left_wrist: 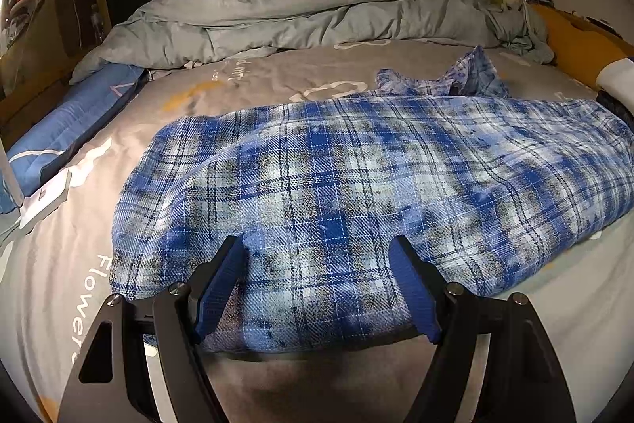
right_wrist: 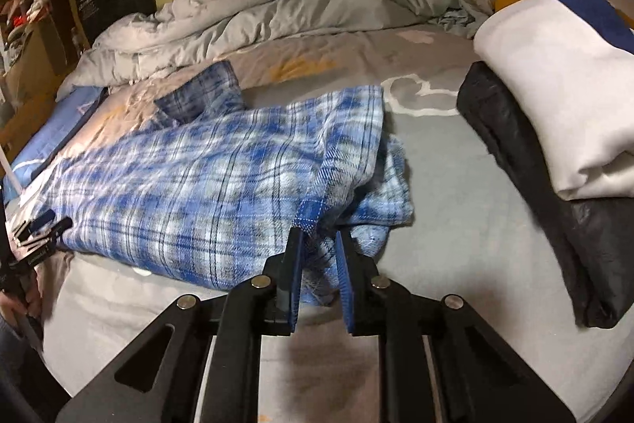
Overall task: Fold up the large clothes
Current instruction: 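Smooth the folded plaid shirt flat with both tools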
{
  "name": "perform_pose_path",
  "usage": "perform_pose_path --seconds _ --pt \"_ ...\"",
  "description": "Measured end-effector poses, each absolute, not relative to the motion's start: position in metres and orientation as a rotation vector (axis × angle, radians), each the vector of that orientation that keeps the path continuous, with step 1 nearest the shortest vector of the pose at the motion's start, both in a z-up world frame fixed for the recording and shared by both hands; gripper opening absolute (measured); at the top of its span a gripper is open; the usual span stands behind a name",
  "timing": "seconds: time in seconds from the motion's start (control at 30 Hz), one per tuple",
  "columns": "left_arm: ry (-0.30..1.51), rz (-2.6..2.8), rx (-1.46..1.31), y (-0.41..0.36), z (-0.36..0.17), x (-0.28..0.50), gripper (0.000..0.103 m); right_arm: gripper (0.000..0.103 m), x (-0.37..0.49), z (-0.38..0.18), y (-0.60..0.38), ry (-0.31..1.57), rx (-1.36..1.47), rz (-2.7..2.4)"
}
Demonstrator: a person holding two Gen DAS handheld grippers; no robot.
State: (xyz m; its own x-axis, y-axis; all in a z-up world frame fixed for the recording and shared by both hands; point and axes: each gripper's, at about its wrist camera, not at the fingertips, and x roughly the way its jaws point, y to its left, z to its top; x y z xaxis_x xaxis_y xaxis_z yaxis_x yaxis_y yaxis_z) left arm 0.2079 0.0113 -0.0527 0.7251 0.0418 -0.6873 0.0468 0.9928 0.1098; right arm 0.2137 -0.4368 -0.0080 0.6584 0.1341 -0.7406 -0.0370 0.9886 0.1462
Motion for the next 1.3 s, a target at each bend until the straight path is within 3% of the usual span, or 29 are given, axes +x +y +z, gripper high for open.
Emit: perform_pose_path --seconds 0.1,0.17,0.37,0.53,0.6,0.9,1.13,1.3 --pt "0.763 -0.004 0.126 0.011 -0.054 0.209 0.077 0.016 0.217 -0.011 -0.432 0.862 0.1 0.1" --pt "0.761 -0.005 0.122 0.011 -0.054 0.209 0.077 0.0 0.217 -0.012 -0.432 0.858 0.1 0.1" --pt "0.757 -0.004 0.122 0.01 -0.055 0.208 0.077 0.0 0.195 0.017 -0.442 0.679 0.019 -0.121" --pt "0.763 0.01 0.13 0.009 -0.055 0.209 0.077 0.0 0.212 -0.015 -0.463 0.874 0.043 -0.241" --pt "0.76 0.009 0.129 0.009 -0.054 0.208 0.077 0.0 0.217 -0.027 -0.481 0.951 0.2 -0.194" --pt "0.719 0.015 0.073 0.019 -0.044 0.203 0.077 0.0 0.197 0.021 -0.461 0.674 0.239 -0.011" --pt "0.686 0.017 0.041 0.026 -0.034 0.2 0.077 0.0 0.228 -0.03 -0.458 0.957 0.184 -0.079" --pt "0.676 0.009 0.06 0.021 -0.032 0.198 0.077 0.009 0.219 -0.02 -0.464 0.903 0.161 -0.138"
